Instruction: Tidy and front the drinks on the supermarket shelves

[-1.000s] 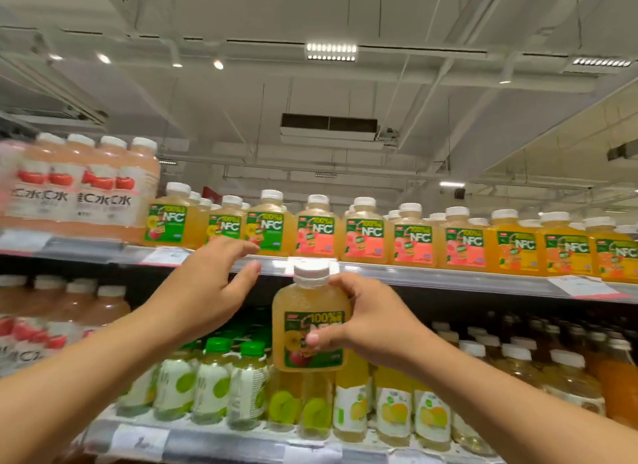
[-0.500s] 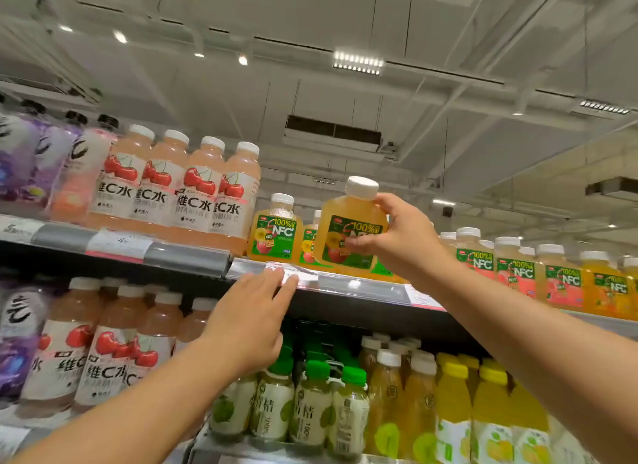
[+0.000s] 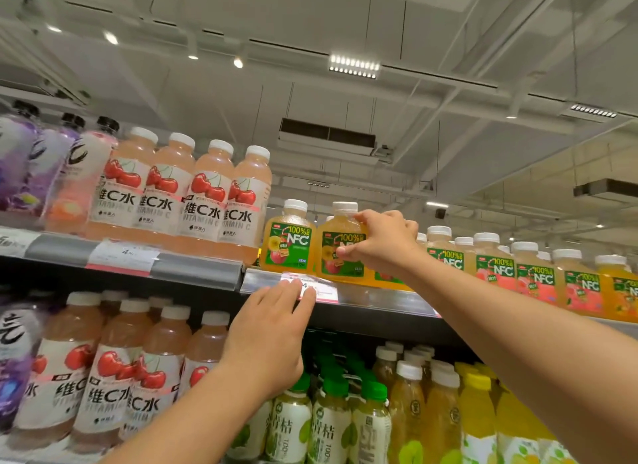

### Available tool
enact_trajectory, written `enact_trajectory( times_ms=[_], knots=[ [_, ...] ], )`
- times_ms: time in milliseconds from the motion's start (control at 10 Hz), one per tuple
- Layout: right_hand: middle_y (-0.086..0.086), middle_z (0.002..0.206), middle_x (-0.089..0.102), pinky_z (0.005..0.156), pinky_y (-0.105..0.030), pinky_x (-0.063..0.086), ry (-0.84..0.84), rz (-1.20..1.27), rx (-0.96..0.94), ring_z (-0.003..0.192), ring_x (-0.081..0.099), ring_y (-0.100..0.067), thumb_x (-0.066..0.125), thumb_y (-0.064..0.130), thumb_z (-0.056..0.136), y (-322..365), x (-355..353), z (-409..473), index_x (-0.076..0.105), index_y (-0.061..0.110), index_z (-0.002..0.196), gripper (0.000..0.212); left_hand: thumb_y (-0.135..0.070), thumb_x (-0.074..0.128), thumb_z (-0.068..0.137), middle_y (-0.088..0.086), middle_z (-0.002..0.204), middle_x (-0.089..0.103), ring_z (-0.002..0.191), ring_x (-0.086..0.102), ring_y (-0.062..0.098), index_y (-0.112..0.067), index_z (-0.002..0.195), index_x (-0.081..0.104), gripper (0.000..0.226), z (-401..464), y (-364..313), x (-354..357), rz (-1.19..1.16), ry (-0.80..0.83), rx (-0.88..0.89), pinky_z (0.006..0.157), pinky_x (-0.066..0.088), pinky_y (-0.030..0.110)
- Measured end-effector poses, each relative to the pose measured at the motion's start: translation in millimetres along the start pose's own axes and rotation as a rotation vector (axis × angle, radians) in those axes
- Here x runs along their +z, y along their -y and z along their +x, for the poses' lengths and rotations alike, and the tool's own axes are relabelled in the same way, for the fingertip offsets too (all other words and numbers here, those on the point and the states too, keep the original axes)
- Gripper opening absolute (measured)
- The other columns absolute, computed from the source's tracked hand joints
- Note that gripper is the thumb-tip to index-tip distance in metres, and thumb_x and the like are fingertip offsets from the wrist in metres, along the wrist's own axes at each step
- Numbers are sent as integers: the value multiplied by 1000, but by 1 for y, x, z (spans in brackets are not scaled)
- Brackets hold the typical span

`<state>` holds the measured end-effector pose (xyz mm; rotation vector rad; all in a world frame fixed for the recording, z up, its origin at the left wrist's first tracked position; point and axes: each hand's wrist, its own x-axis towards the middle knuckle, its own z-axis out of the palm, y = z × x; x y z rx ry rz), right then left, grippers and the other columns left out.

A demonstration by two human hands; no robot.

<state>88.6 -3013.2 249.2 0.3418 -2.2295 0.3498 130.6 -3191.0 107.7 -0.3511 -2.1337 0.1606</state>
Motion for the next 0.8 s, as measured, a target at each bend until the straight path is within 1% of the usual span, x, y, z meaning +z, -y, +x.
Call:
enact_trajectory(
  times_ms=[100, 200, 300, 400, 500, 600, 700, 800],
  knots=[
    [-1, 104, 58, 92, -43, 26, 50, -139, -2, 119, 42, -29, 63, 66, 78, 2, 7, 9, 52, 25, 113, 54, -27, 57, 74, 4, 149, 33, 137, 32, 26, -17, 150, 26, 83, -2, 0, 1, 26, 6, 0, 113, 25, 37],
    [-6, 110, 62, 96, -48, 27, 81, -199, 27, 120, 44, -32, 59, 65, 82, 5, 12, 17, 48, 19, 105, 52, -26, 73, 56, 9, 134, 55, 124, 52, 29, -13, 138, 50, 86, -4, -1, -1, 18, -3, -19, 103, 42, 41],
    [-11, 119, 61, 98, -49, 27, 106, -259, 21, 125, 40, -33, 55, 64, 85, 2, 17, 22, 51, 17, 115, 56, -26, 81, 35, 10, 117, 66, 106, 65, 30, -10, 122, 65, 89, -3, -2, 2, 11, -92, -13, 87, 53, 42],
    [-10, 122, 60, 96, -48, 26, 81, -308, 8, 123, 41, -32, 52, 62, 88, 1, 22, 21, 52, 19, 119, 53, -24, 81, 32, 11, 114, 66, 103, 66, 31, -9, 119, 67, 90, -2, -2, 5, 24, -141, -4, 85, 54, 44],
    [-9, 124, 59, 98, -48, 25, 67, -313, -3, 124, 41, -32, 51, 60, 89, 0, 26, 19, 51, 18, 122, 53, -24, 80, 32, 11, 114, 66, 103, 65, 32, -9, 119, 67, 90, -3, -2, 7, 35, -131, -20, 86, 54, 44],
    [-11, 130, 55, 100, -47, 24, 79, -293, 3, 128, 38, -31, 50, 57, 92, 4, 27, 14, 45, 13, 130, 58, -22, 79, 31, 13, 116, 66, 105, 65, 34, -8, 120, 67, 90, -2, -2, 9, 27, -127, -27, 87, 53, 46],
    [-9, 145, 42, 108, -47, 21, -30, -205, -52, 137, 28, -29, 53, 50, 93, 9, 24, -6, 26, 10, 147, 72, -22, 79, 31, 14, 120, 64, 109, 63, 34, -8, 123, 64, 93, -6, -2, 15, 32, -114, -19, 89, 52, 47],
    [2, 148, 37, 114, -42, 15, -219, -14, -239, 140, 24, -20, 59, 36, 92, 6, 19, -53, 29, 18, 148, 66, -26, 73, 50, 14, 141, 47, 130, 45, 33, -11, 142, 45, 98, -4, -2, 12, 73, -21, -91, 108, 36, 46]
  ],
)
